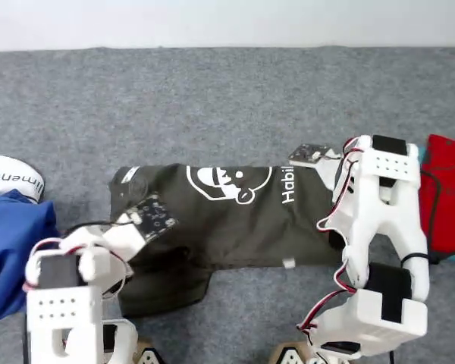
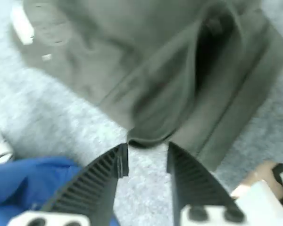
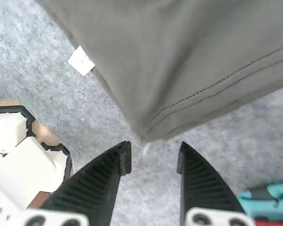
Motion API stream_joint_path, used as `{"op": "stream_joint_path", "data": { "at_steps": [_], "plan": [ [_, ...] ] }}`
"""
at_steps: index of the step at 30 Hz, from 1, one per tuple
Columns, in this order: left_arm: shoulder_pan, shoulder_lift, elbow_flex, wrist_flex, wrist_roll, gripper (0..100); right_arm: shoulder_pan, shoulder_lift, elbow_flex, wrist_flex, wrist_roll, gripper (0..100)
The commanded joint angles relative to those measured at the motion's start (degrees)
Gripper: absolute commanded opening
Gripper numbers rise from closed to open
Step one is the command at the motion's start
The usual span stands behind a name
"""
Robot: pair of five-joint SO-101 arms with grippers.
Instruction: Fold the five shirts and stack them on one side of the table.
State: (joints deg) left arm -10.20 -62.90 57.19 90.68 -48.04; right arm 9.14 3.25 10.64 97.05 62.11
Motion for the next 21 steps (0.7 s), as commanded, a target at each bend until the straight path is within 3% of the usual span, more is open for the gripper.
{"op": "stream_joint_path", "data": {
  "at_steps": [1, 9, 14, 19, 21],
  "plan": [
    [-1.67, -6.68, -0.66, 2.2, -0.35, 16, 0.48, -3.3, -5.45, 3.65, 0.26, 17.6],
    [-1.76, -14.77, -1.19, 1.32, 2.64, 16, 0.22, -3.3, -10.73, 5.49, -0.53, 17.6],
    [-1.49, -14.42, -3.38, -5.1, 11.43, 15, -1.63, -2.77, -16.44, 4.97, -8.88, 17.3],
    [-1.41, -7.03, -4.53, -11.25, 15.38, 2, -4.35, -2.77, -18.9, 2.59, -18.73, 17.1],
    [-1.41, -2.55, -6.29, -12.84, 16.18, 2, -5.05, -2.77, -18.99, -0.22, -22.68, 15.1]
  ]
}}
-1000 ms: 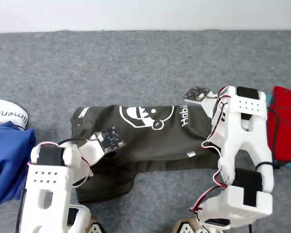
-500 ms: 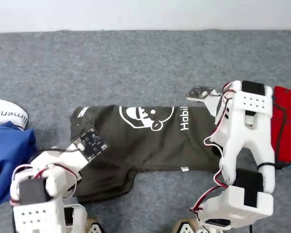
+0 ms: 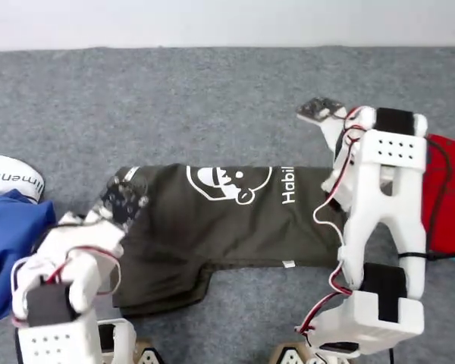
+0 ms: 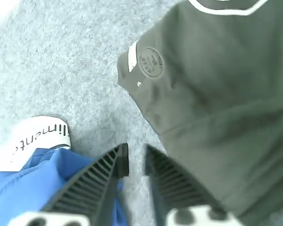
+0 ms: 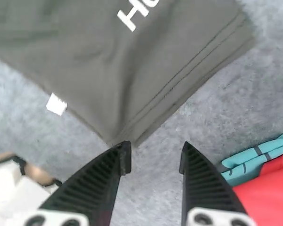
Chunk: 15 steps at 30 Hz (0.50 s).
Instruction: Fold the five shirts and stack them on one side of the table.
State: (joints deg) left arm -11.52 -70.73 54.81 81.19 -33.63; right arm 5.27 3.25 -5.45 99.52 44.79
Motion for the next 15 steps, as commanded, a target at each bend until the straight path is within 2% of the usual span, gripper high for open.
{"op": "stream_joint_path", "data": {
  "at_steps": [1, 4, 9, 15],
  "plan": [
    [-0.09, 7.74, -5.14, -4.13, 2.55, 1, -1.54, -2.77, -2.9, -4.26, -7.56, 12.5],
    [0.0, 15.56, -9.36, -7.3, 6.42, 1, -2.86, -2.51, -2.46, -10.42, -14.24, 1.1],
    [1.41, 29.98, -16.57, -11.78, 13.63, 1, -3.82, 0.84, -1.76, -19.03, -22.86, 2.6],
    [7.47, 45.54, -24.75, -12.04, 18.02, 1, -4.0, 8.31, -1.93, -23.34, -27.43, 1.0]
  ]
}}
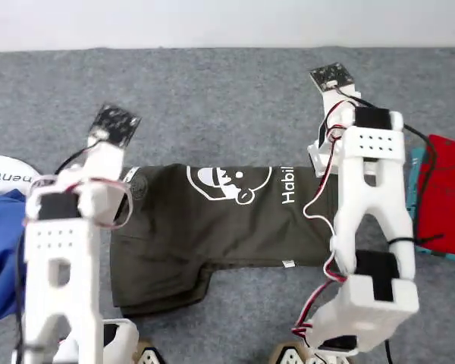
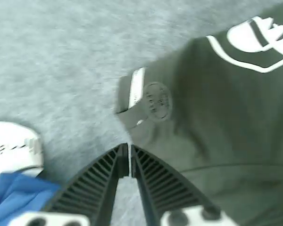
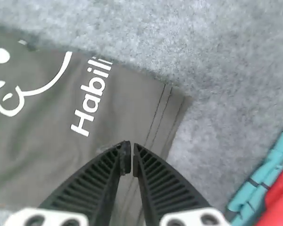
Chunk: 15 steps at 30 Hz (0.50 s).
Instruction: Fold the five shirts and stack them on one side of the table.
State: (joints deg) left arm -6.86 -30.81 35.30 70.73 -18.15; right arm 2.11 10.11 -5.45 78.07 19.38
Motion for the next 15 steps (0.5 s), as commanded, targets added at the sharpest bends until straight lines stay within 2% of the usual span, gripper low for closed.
{"op": "stream_joint_path", "data": {
  "at_steps": [1, 6, 15],
  "plan": [
    [3.52, 7.91, -6.46, -1.58, 3.52, 1, -0.84, 2.68, -1.93, -2.07, -2.29, 1.0],
    [5.01, 20.22, -13.67, -1.67, 7.21, 1, -1.54, 7.87, -2.02, -2.68, -2.02, 0.9],
    [4.04, 43.16, -28.0, -1.67, 7.47, 2, -0.31, 18.59, -2.02, -9.98, -1.93, 0.9]
  ]
}}
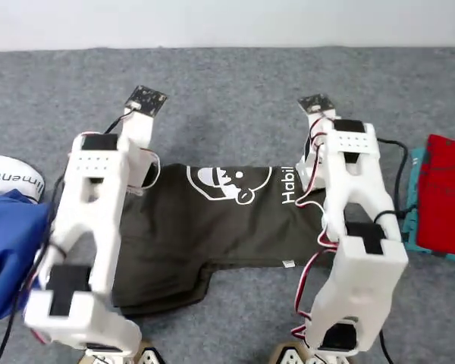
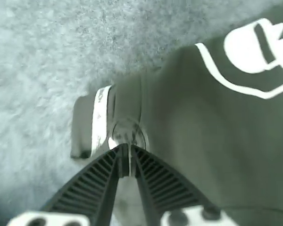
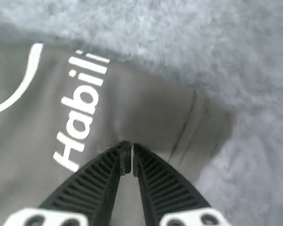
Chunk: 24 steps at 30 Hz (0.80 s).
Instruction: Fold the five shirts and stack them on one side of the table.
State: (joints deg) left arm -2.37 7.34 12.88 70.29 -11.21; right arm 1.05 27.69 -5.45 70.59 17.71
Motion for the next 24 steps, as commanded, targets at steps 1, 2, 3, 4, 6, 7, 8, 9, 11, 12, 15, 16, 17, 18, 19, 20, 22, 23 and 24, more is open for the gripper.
{"op": "stream_joint_path", "data": {
  "at_steps": [1, 2, 3, 4, 6, 7, 8, 9, 11, 12, 15, 16, 17, 18, 19, 20, 22, 23, 24],
  "plan": [
    [-1.14, 7.47, -6.81, -1.23, 0.53, 2, 1.19, 2.07, -2.02, -3.38, -0.26, 0.9],
    [-1.85, 9.85, -8.04, -1.14, 0.53, 2, 1.54, 3.03, -2.02, -4.18, -0.26, 0.9],
    [-2.9, 11.87, -9.1, -0.97, 0.53, 2, 2.15, 3.56, -2.2, -4.44, -0.26, 0.9],
    [-3.87, 13.63, -9.71, -0.79, 0.53, 2, 2.77, 4.0, -3.16, -4.26, -0.26, 0.9],
    [-5.63, 16.35, -10.51, -0.26, 0.53, 2, 3.91, 5.23, -5.63, -3.65, -0.26, 0.9],
    [-6.33, 17.23, -10.59, 0.09, 0.35, 2, 4.79, 5.76, -6.68, -3.21, -0.26, 0.9],
    [-6.86, 17.85, -10.59, 0.44, 0.26, 2, 5.58, 6.29, -7.65, -2.77, -0.26, 0.9],
    [-7.21, 18.11, -10.42, 0.53, 0.26, 2, 6.2, 6.81, -8.7, -1.98, -0.26, 0.9],
    [-7.38, 18.11, -10.51, 1.67, 0.18, 2, 6.64, 7.43, -10.81, 0.66, -0.26, 0.9],
    [-7.3, 17.85, -10.77, 2.46, 0.09, 2, 6.64, 7.43, -11.78, 2.07, -0.26, 0.9],
    [-6.95, 14.15, -10.95, 4.13, 0.09, 2, 6.11, 7.43, -15.65, 6.29, -0.26, 0.9],
    [-6.95, 12.31, -10.95, 4.48, 0.09, 2, 6.02, 7.43, -17.41, 7.87, -0.26, 0.9],
    [-6.95, 10.2, -10.86, 4.84, 0.09, 2, 5.85, 7.43, -19.34, 9.36, -0.26, 0.9],
    [-7.3, 7.74, -10.86, 5.45, 0.09, 2, 5.67, 7.43, -21.19, 11.03, -0.26, 0.9],
    [-7.47, 5.27, -10.86, 5.89, 0.0, 2, 5.49, 7.34, -22.86, 12.79, -0.26, 0.9],
    [-7.82, 2.73, -10.86, 6.51, 0.0, 2, 5.41, 7.25, -24.88, 14.81, -0.26, 0.9],
    [-9.32, -2.29, -10.86, 8.0, 0.0, 2, 4.35, 6.46, -28.4, 19.03, -0.26, 0.9],
    [-10.37, -4.4, -10.86, 8.79, 0.0, 2, 3.74, 5.93, -29.89, 21.05, -0.26, 0.9],
    [-11.69, -6.51, -10.77, 9.67, 0.0, 2, 2.86, 5.23, -31.12, 23.08, -0.26, 0.9]
  ]
}}
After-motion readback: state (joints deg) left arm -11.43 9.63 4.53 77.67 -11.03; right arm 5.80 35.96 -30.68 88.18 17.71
